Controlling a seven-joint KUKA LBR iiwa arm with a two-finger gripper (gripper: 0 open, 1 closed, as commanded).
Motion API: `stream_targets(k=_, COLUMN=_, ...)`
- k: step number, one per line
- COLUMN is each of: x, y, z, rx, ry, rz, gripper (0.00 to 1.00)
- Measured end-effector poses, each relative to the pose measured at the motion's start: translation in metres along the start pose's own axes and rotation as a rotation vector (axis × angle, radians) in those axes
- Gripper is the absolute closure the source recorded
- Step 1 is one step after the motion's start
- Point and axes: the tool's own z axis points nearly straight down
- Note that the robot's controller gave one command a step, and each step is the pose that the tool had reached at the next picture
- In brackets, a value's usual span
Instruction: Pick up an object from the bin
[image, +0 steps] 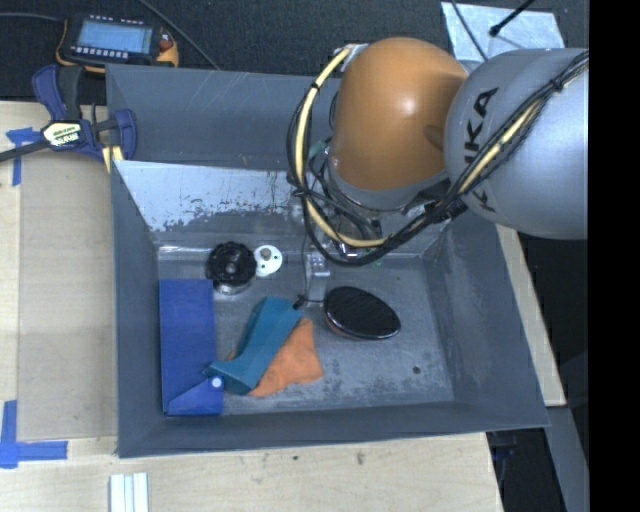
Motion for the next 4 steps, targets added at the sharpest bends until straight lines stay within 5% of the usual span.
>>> stream_targets(k=1, x=-0.001, y=-0.001, z=-0.005, rx=-0.001, ry=-0.008, rz=0.002, gripper=0.00)
stream_targets(k=2, x=-0.003, y=-0.051, z=0.029, rx=-0.002, ry=-0.012, rz=-0.034, gripper=0.00)
stream_targets(k=3, x=-0.006, y=-0.062, z=0.095, rx=0.000, ry=-0.013, rz=0.006, gripper=0.00)
stream_targets(k=4, x=0.010, y=-0.061, z=0.139, rx=0.000, ry=-0.007, rz=-0.116, gripper=0.00)
